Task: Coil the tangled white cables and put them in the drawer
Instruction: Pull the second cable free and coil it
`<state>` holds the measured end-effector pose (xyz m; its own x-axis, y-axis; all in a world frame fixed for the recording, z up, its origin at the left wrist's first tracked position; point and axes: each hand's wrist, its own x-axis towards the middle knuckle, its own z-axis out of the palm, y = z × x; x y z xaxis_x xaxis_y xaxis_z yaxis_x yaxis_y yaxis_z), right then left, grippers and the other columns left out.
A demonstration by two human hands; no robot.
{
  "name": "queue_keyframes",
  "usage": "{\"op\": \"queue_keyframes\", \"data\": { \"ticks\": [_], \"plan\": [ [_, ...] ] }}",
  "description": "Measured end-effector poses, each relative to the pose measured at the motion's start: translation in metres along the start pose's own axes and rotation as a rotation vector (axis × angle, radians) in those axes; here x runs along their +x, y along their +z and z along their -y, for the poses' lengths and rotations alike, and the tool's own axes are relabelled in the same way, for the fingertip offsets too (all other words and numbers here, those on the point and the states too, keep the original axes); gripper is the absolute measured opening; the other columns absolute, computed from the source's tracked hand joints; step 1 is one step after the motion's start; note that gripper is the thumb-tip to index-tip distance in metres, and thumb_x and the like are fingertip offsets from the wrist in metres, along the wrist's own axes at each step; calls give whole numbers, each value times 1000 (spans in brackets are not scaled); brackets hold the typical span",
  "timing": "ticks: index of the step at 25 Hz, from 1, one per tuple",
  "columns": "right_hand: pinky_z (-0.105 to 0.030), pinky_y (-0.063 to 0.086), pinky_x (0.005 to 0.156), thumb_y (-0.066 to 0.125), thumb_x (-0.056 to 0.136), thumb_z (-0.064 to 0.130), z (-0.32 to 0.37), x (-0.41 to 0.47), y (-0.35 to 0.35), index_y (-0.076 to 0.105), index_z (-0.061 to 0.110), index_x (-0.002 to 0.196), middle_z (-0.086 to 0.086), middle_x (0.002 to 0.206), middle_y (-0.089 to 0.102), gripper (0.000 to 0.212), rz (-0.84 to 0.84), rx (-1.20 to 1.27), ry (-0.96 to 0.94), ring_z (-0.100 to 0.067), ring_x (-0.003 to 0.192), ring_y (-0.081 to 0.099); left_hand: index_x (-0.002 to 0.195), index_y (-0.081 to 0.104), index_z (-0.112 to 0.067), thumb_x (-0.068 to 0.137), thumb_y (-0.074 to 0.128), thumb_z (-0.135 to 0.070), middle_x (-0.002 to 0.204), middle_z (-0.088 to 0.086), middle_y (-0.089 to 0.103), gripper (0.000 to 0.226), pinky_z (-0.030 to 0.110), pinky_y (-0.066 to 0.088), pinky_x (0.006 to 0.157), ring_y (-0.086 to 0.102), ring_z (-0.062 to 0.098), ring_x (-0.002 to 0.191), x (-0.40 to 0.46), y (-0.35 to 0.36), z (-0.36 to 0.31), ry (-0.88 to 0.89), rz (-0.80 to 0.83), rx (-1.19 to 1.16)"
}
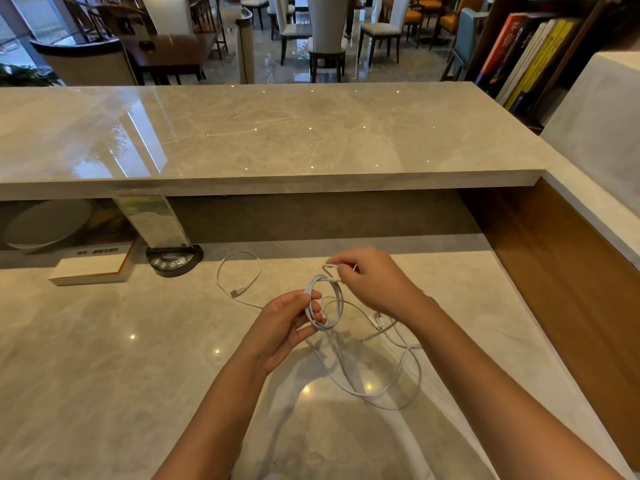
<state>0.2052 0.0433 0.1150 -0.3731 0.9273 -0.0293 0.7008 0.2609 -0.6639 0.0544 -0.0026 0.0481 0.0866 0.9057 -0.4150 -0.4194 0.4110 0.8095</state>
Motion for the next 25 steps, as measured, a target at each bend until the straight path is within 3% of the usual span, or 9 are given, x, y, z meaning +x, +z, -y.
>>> {"op": "queue_keyframes", "data": {
  "ticks": [3,6,8,12,15,17,19,22,25],
  "plan": [
    [-26,40,78,45,95,21,-6,-15,31,55,20,128,-5,114,61,35,-5,-27,-86,-20,100,56,98,65,-3,97,41,-8,78,8,70,25,31,57,75,68,15,75,0,5,1,19,18,-105],
    [-31,44,66,40,97,32,-16,-28,50,42,32,136,-2,100,50,39,-86,-201,-80,-20,82,55,97,67,-4,98,38,-12,92,11,73,30,33,57,80,70,17,86,-2,11,0,17,34,-219],
    [-29,40,55,35,98,34,-19,-34,56,30,34,142,0,93,37,44,-126,-339,-109,-18,68,46,98,67,-5,99,38,-13,89,9,74,30,30,58,77,70,14,85,-3,12,-2,33,21,-191],
    [-29,39,53,33,98,28,-20,-39,66,16,39,145,0,98,27,51,-83,-295,-149,-16,67,42,98,66,-9,97,42,-12,86,5,75,25,23,57,70,71,11,85,-2,13,0,92,-35,-104],
    [-30,42,60,36,97,17,-29,-33,70,26,43,141,0,102,28,52,-60,-82,-129,-15,72,43,106,64,-1,96,44,-10,92,12,74,24,25,57,78,70,21,93,2,10,6,88,-67,-190],
    [-18,41,66,43,94,8,-34,-32,72,37,42,137,2,103,32,54,-93,81,-147,-7,75,43,110,61,3,96,45,-9,94,15,72,25,27,57,79,68,24,96,7,7,8,82,-116,-265],
    [-9,37,67,50,90,4,-39,-36,75,44,35,135,6,100,40,55,-107,121,-172,2,74,43,104,62,0,96,45,-9,82,10,73,22,26,59,72,71,17,82,10,3,5,75,-170,-340],
    [-15,38,70,60,86,10,-56,-47,73,62,21,116,9,91,54,32,-151,41,-194,7,75,47,93,61,-4,97,42,-10,63,4,68,21,26,59,63,68,11,62,12,-5,-5,92,-175,-495],
    [-25,35,67,71,76,17,-76,-48,68,71,19,83,3,76,58,7,-308,-255,-185,-16,75,55,95,60,-4,98,39,-10,59,4,63,22,29,58,71,65,11,57,11,-7,-5,74,-122,-538]
  ]
}}
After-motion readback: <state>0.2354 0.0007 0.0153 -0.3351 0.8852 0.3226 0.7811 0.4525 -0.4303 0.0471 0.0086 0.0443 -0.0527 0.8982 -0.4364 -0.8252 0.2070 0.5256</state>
